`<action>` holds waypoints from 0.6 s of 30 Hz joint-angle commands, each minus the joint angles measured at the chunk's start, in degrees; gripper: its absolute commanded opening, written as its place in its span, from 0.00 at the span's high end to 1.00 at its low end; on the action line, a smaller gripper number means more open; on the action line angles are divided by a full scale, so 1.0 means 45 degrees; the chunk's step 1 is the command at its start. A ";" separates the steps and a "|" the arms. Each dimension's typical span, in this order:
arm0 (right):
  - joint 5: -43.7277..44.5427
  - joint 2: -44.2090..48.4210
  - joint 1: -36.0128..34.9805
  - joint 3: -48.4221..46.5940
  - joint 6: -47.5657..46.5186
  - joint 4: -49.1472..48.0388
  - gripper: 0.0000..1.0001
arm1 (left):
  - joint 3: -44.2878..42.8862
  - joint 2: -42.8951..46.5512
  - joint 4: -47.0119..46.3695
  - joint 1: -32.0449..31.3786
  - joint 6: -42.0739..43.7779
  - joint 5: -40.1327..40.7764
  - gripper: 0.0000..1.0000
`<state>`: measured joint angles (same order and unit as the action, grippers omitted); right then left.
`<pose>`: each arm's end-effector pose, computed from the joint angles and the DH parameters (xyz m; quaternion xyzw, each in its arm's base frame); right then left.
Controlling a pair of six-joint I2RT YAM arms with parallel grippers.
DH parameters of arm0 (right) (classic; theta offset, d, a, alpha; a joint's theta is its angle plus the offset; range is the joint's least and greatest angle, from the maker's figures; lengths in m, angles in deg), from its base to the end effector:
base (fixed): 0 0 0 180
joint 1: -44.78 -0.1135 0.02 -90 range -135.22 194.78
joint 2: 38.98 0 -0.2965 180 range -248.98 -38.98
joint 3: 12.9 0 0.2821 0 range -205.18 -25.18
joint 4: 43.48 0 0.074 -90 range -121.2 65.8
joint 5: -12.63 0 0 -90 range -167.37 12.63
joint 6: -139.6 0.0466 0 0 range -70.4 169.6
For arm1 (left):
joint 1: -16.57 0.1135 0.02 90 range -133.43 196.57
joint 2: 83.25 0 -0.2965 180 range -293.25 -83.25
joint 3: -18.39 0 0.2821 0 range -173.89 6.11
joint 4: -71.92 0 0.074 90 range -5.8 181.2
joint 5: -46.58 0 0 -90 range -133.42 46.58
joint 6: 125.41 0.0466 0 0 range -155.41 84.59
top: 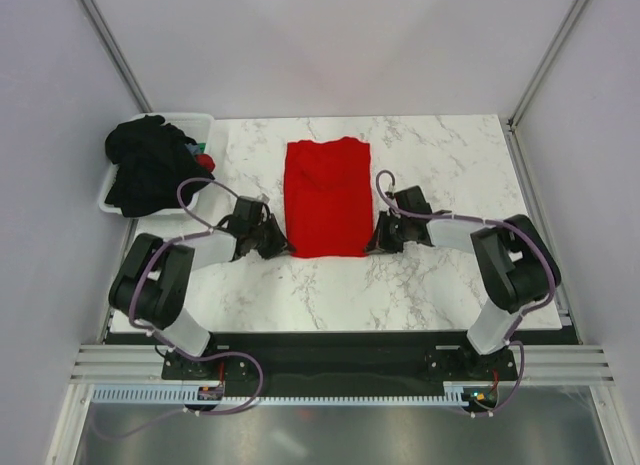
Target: Fold and stack the t-shirts
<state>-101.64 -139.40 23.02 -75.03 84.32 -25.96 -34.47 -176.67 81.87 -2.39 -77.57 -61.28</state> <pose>0.3277 0.1514 0.1340 0.0441 0.9355 0.3130 0.1581 0.3049 -0.1199 0.1347 -0.1356 0.9214 -0.2955 0.2131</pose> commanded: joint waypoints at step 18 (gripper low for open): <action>0.3107 1.2473 -0.3114 0.2487 0.3927 0.7662 1.00 | 0.1031 1.3164 1.0652 -0.3658 -0.2918 0.2056 0.98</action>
<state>-93.64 -83.49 8.92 -58.74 100.67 -0.39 -26.30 -119.23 120.80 -18.89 -86.96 -55.47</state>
